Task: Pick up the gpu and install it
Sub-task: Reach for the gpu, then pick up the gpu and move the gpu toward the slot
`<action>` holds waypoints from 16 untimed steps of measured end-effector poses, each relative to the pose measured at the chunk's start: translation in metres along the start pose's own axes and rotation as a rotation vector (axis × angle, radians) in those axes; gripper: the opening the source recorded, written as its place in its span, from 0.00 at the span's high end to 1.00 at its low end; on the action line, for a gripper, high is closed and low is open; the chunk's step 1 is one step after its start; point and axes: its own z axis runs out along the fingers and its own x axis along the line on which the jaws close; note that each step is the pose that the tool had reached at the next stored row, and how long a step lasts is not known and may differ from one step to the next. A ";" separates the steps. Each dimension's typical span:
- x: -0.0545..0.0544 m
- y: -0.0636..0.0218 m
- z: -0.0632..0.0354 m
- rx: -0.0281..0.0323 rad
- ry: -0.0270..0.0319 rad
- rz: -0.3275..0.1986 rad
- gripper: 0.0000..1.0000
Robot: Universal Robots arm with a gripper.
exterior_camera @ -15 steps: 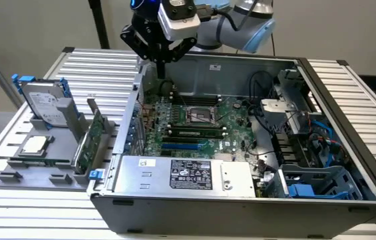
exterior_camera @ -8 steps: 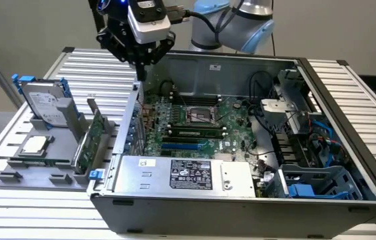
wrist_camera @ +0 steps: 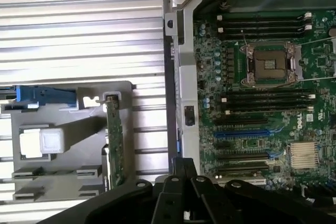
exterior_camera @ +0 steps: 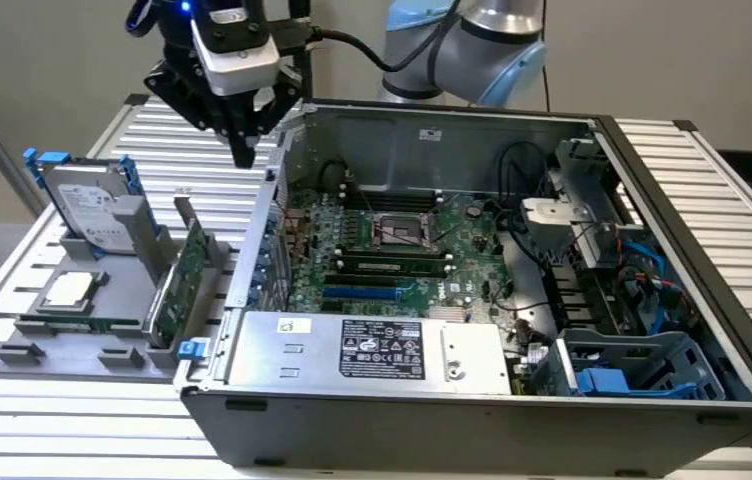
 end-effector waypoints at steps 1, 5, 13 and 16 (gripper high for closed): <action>0.004 -0.0011 0.0009 0.0000 0.0000 0.000 1.00; 0.022 -0.0058 0.0048 -0.0001 0.0000 0.000 1.00; 0.058 -0.0151 0.0127 -0.0001 0.0000 0.000 1.00; 0.072 -0.0184 0.0160 -0.0001 0.0000 0.000 1.00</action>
